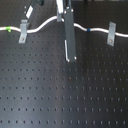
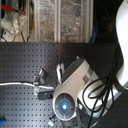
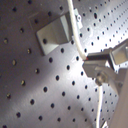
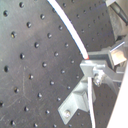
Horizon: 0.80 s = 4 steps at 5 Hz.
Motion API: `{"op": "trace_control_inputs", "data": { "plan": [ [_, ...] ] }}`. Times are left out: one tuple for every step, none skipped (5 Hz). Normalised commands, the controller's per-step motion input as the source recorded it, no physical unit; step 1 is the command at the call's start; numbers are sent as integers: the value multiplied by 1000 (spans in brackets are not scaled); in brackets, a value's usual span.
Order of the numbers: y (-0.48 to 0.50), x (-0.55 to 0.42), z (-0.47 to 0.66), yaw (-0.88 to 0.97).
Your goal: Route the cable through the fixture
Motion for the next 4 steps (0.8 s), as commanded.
{"op": "trace_control_inputs", "data": {
  "plan": [
    [-25, -103, 362, -343],
    [185, -80, 605, -9],
    [104, -40, 38, 0],
    [130, -138, 0, 0]
  ]
}}
